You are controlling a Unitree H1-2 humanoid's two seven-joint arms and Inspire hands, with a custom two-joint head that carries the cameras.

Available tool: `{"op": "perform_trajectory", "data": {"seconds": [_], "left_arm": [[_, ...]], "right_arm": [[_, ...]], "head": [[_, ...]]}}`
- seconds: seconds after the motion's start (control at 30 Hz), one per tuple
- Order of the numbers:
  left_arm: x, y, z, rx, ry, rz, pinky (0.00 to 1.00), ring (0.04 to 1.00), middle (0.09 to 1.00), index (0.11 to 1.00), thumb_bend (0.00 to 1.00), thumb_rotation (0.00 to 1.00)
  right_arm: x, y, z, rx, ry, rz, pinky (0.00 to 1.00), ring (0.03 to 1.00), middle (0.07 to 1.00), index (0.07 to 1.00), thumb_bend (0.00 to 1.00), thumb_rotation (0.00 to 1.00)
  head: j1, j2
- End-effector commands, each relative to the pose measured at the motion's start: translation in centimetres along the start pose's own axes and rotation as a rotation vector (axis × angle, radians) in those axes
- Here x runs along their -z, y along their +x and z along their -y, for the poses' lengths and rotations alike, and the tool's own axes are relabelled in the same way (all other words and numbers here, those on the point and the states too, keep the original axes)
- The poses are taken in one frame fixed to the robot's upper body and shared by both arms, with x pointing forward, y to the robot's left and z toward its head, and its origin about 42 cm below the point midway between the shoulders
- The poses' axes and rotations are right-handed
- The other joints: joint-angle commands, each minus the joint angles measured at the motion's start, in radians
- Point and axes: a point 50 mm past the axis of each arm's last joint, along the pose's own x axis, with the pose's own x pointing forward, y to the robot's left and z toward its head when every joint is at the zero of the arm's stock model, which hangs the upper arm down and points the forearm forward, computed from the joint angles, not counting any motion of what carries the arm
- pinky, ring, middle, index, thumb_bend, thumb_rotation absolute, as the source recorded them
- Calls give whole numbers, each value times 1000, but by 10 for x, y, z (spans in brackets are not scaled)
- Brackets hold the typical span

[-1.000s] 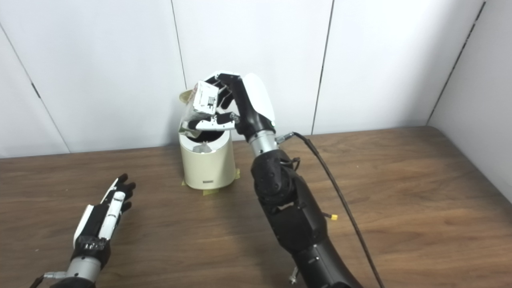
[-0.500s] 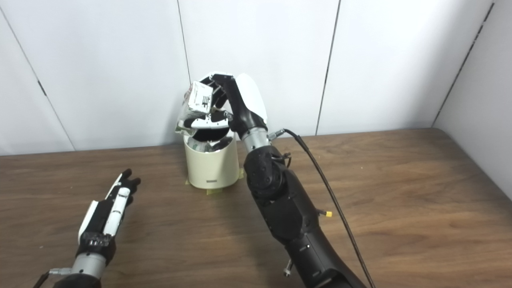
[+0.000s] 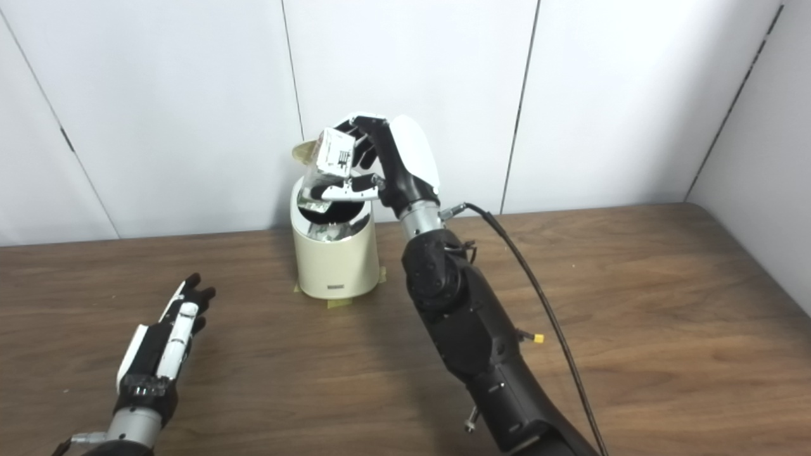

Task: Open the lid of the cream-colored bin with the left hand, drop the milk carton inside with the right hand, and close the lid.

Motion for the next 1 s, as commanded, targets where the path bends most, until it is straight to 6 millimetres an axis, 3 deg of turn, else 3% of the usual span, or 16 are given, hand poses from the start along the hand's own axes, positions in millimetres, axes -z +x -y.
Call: {"op": "perform_trajectory", "data": {"seconds": [0.0,0.63,0.77,0.97], "left_arm": [[-20,5,0,-9,0,91,979,968,925,988,508,911],[-19,5,-1,-4,-3,91,984,972,930,985,505,911],[-19,6,-2,-21,-19,88,929,944,924,986,484,894],[-19,5,-3,-19,-5,84,956,952,925,985,464,927]], "right_arm": [[-37,22,17,84,7,155,374,416,498,495,520,0],[-35,17,10,95,-37,251,386,413,499,506,518,0],[-36,17,7,76,-94,305,392,415,498,511,518,0],[-36,18,3,70,-153,363,390,416,498,508,518,0]], "head": [[1,3],[-3,9],[-5,8],[-7,9]]}}
